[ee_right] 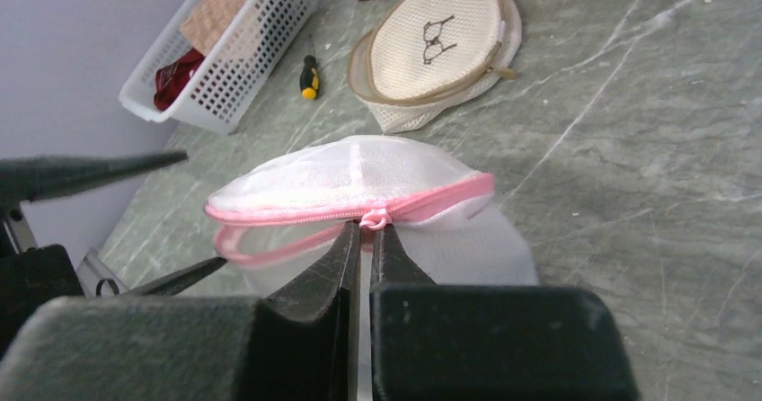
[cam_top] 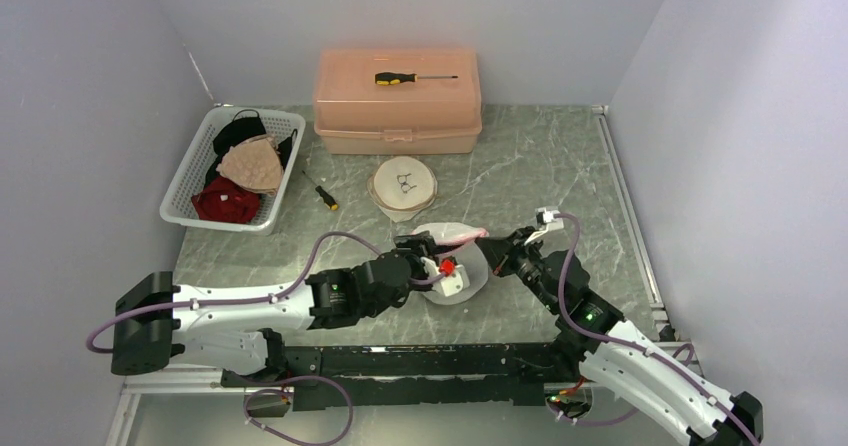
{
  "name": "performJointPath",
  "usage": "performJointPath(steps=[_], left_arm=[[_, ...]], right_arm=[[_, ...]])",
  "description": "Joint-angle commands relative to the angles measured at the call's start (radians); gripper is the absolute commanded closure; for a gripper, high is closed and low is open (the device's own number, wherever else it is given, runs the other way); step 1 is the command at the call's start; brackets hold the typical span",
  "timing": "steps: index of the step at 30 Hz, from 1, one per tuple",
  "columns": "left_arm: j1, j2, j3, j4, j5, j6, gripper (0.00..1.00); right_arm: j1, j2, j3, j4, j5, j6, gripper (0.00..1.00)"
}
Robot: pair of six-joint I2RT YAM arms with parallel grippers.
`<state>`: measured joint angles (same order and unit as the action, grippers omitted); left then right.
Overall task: Unzip the laundry bag and remove the bra
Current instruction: Unzip the laundry bag at the center of the board.
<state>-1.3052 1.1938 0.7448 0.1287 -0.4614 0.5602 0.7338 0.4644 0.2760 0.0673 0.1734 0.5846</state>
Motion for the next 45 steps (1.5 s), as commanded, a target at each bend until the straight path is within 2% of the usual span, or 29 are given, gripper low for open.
performJointPath(steps=[1,2,4,6,8,9,12,18,23,31,34,37,41,42,43,45], left_arm=[[0.007,0.008,0.034,-0.002,-0.029,-0.079,0.32],[0.005,0.007,0.050,-0.049,-0.009,-0.122,0.30],[-0.003,-0.010,0.087,-0.157,0.033,-0.191,0.20],[-0.011,-0.045,0.119,-0.234,0.100,-0.240,0.19],[-0.011,-0.076,0.138,-0.230,0.188,-0.279,0.15],[-0.012,-0.083,0.142,-0.206,0.238,-0.288,0.08],[-0.013,-0.048,0.187,-0.184,0.327,-0.301,0.07],[-0.013,0.180,0.366,-0.297,0.222,-0.223,0.07],[-0.011,0.319,0.438,-0.344,0.139,-0.183,0.11],[0.018,0.369,0.438,-0.351,0.134,-0.168,0.17],[0.039,0.380,0.433,-0.349,0.141,-0.160,0.26],[0.058,0.378,0.422,-0.328,0.155,-0.159,0.43],[0.067,0.375,0.403,-0.310,0.150,-0.151,0.73],[0.068,0.374,0.397,-0.306,0.144,-0.148,0.87],[0.069,0.371,0.387,-0.302,0.135,-0.147,0.96],[0.069,0.361,0.365,-0.289,0.122,-0.141,0.97]], right_arm=[[-0.003,-0.005,0.044,0.009,-0.063,-0.034,1.00],[-0.003,-0.006,0.040,0.005,-0.071,-0.027,1.00],[-0.002,-0.012,0.038,-0.006,-0.086,-0.016,1.00],[-0.002,-0.014,0.039,-0.022,-0.096,-0.009,1.00],[-0.003,-0.015,0.044,-0.033,-0.102,-0.006,1.00],[-0.004,-0.016,0.043,-0.034,-0.104,-0.004,1.00],[-0.002,-0.012,0.044,-0.033,-0.102,0.003,1.00],[-0.003,-0.013,0.051,-0.038,-0.122,0.011,1.00],[-0.003,-0.031,0.050,-0.053,-0.136,0.015,1.00],[-0.002,-0.043,0.054,-0.050,-0.169,0.021,1.00],[-0.002,-0.047,0.054,-0.040,-0.203,0.020,1.00],[-0.002,-0.047,0.050,-0.031,-0.216,0.021,1.00],[-0.002,-0.054,0.050,-0.032,-0.215,0.025,1.00],[-0.002,-0.056,0.052,-0.033,-0.213,0.026,1.00],[-0.002,-0.058,0.055,-0.036,-0.211,0.026,1.00],[-0.003,-0.059,0.062,-0.040,-0.203,0.029,1.00]])
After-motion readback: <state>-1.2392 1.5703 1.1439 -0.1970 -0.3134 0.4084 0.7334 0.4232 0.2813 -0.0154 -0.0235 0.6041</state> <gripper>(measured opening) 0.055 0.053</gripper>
